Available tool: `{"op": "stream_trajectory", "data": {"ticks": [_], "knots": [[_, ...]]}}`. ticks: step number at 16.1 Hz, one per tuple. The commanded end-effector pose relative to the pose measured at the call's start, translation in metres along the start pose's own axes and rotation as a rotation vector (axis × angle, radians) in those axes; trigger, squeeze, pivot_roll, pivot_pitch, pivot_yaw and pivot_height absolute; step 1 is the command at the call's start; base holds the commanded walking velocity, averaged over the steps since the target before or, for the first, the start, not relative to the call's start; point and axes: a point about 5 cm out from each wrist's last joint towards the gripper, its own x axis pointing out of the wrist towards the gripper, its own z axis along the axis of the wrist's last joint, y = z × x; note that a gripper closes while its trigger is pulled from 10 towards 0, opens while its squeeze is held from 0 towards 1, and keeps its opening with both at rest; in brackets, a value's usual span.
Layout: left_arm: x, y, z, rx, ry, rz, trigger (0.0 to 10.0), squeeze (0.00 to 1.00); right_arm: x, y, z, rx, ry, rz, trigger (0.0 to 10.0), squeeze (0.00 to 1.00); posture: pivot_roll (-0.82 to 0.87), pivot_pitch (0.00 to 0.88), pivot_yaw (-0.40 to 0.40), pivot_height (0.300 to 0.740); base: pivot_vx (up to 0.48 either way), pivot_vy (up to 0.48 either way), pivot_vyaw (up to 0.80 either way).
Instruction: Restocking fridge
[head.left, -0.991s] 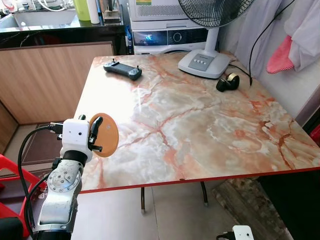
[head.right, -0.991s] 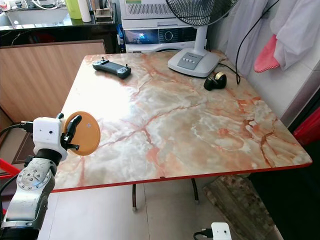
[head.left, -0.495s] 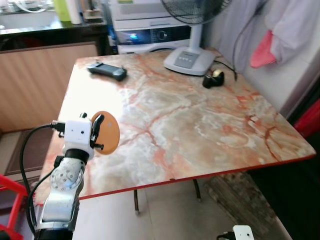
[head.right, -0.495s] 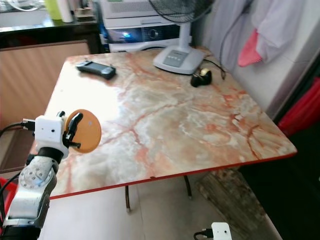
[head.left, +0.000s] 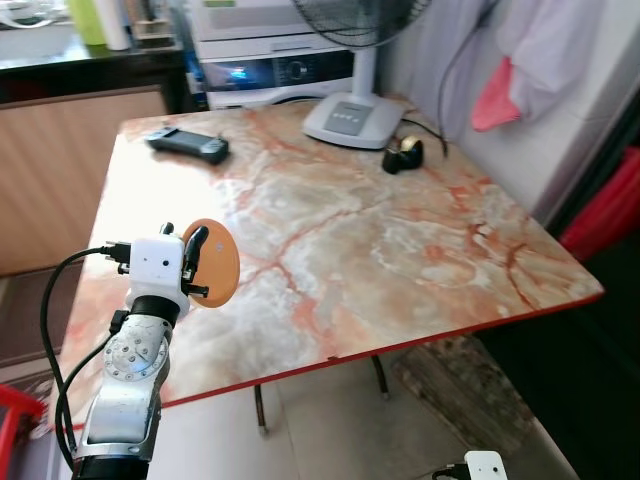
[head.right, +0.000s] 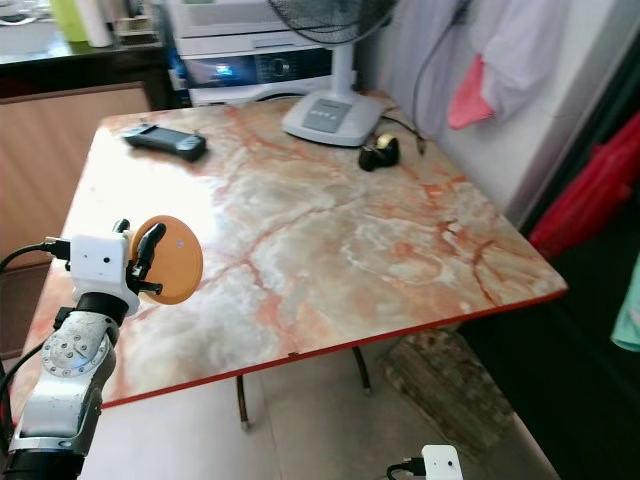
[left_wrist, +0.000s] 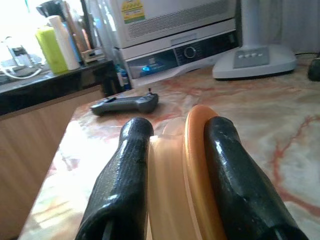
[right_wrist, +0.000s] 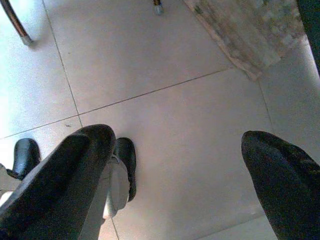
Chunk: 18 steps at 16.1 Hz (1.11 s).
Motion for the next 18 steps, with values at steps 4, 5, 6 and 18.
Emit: {"op": "stream_trajectory", "data": {"ticks": [4, 5, 6, 18], "knots": [[0.0028, -0.0008, 0.0075, -0.01, -0.041, -0.004, 10.0, 0.0, -0.0004, -0.0002, -0.0031, -0.004, 0.016, 0.001, 10.0, 0.0, 0.07, 0.0, -0.012, 0.74, 0.0, 0.19, -0.8], [0.0027, -0.0009, 0.0077, -0.01, -0.042, -0.004, 10.0, 0.0, -0.0004, -0.0002, -0.0031, -0.003, 0.017, 0.001, 10.0, 0.0, 0.07, 0.0, -0.012, 0.74, 0.0, 0.0, -0.8], [0.003, -0.0014, 0.0079, -0.013, -0.043, -0.006, 10.0, 0.0, -0.0004, -0.0002, -0.0031, -0.004, 0.017, 0.002, 10.0, 0.0, 0.07, 0.0, -0.011, 0.74, 0.0, 0.0, -0.8], [0.0051, -0.0084, 0.0094, -0.021, -0.055, -0.041, 10.0, 0.0, -0.0004, 0.0008, -0.0039, -0.006, 0.022, 0.009, 10.0, 0.0, 0.07, 0.0, -0.007, 0.74, 0.0, 0.05, -0.8]]}}
